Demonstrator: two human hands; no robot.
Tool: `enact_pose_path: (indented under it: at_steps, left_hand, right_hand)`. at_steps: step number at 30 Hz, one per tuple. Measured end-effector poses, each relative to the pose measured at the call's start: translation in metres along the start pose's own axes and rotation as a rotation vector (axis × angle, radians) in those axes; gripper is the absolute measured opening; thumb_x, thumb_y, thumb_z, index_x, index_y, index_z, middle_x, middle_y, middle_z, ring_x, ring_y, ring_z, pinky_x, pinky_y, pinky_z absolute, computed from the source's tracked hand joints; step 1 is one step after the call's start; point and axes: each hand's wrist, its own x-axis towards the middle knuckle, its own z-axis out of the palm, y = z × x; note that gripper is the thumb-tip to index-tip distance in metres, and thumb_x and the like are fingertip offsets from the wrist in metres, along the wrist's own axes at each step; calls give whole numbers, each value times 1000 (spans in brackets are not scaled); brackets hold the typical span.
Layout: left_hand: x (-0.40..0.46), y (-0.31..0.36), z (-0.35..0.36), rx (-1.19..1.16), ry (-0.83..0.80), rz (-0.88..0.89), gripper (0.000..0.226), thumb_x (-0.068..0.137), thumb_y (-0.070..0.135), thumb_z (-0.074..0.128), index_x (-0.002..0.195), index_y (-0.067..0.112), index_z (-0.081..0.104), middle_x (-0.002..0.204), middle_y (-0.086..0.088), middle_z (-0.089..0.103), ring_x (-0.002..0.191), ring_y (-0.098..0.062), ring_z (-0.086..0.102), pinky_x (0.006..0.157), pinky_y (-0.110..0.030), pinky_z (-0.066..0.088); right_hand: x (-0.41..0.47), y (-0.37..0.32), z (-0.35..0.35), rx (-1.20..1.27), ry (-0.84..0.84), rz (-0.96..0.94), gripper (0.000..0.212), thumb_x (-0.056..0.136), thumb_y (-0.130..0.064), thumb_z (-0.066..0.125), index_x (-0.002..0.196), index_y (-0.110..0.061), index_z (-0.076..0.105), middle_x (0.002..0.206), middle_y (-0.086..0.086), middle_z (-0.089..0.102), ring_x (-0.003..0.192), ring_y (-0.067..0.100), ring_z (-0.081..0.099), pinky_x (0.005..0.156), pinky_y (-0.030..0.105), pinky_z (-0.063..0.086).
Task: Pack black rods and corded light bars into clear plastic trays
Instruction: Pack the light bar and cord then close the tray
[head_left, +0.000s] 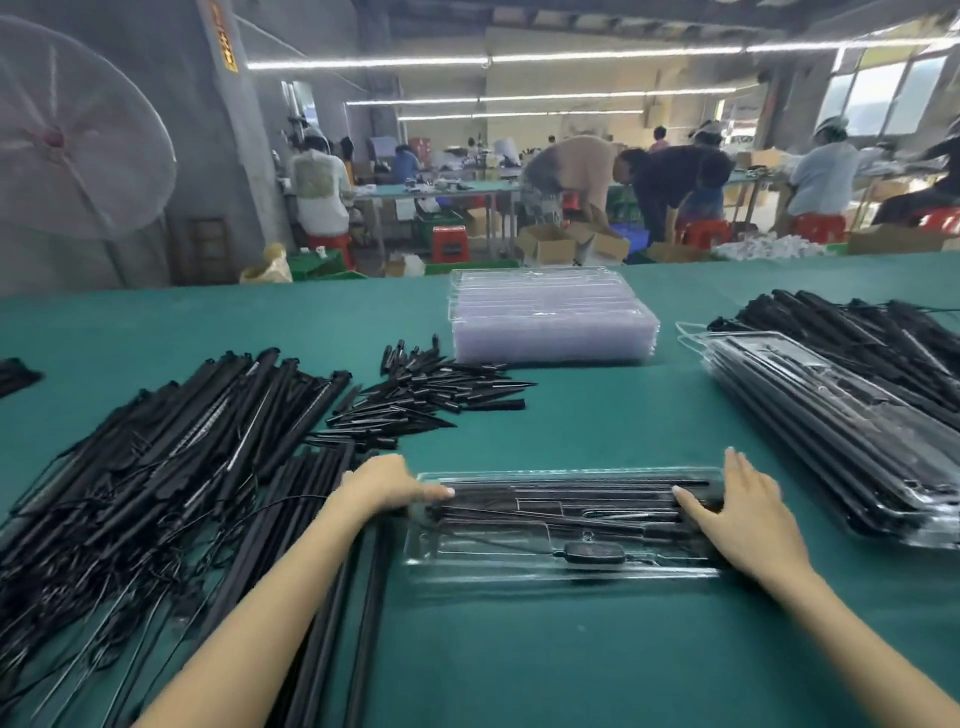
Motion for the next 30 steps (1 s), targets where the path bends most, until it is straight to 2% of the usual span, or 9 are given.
enact_pose_path:
  at_steps: [3,6,9,12,14,17,21,26,30]
  left_hand:
    - [-6,-4,-3,-81,-134,14,75,67,76,59,69,1,53,70,-10,50,65,-23,47,66,-30,34]
    - [-15,-4,3,45,70,24,62,74,70,59,107,19,53,111,-1,53,110,-20,51,97,-41,29]
    - [-37,0,12,42,386,221,51,86,53,57,128,26,44,126,7,44,122,-14,40,99,-37,25]
    - [-69,-7,21,-107,545,394,17,90,34,59,106,29,62,97,13,61,100,-12,57,86,-31,39]
    - [-90,-20,31,-214,637,195,13,91,35,57,85,27,65,74,11,63,79,-19,62,66,-29,43]
    - [-102,-29,45,-103,376,-88,50,93,58,37,70,19,57,73,1,65,74,-24,63,63,-29,44]
    - [-79,-14,44,-361,41,-104,66,94,62,28,98,5,59,67,-6,69,45,-15,60,62,-26,47]
    - [-61,6,36,-961,-137,-119,32,103,29,37,107,-2,43,73,-14,60,42,-20,62,37,-19,42]
    - [-55,20,26,-1345,-60,-129,23,100,9,46,109,-11,43,64,-24,57,36,-24,61,37,-24,51]
  right_hand:
    - [-3,-1,-1,-110,52,137,93,80,-77,38,138,-5,41,143,14,42,131,31,34,103,43,32]
    - [-2,1,-1,-127,51,122,85,81,-76,36,130,-7,50,139,13,45,128,31,36,101,43,32]
    - [-2,1,-2,-72,48,114,76,86,-68,41,133,-9,48,141,13,43,129,32,34,102,43,31]
    - [-6,1,-2,-52,67,115,75,90,-63,41,143,-9,36,143,13,43,131,31,34,102,44,30]
    - [-7,0,-2,-65,73,105,74,91,-62,39,144,-11,34,143,11,44,131,31,35,102,44,31]
    - [-7,-2,-2,-78,71,99,67,92,-60,39,140,-14,40,141,9,46,129,30,36,101,43,31]
    - [-9,-4,-5,-75,60,91,63,92,-59,39,136,-13,44,140,9,47,128,30,37,100,42,32]
    - [-9,-4,-6,3,50,127,61,93,-56,42,135,-12,47,141,9,46,129,31,36,102,44,31]
    - [-7,-2,-9,126,36,170,60,93,-49,50,140,-12,44,143,10,45,132,33,35,104,44,30]
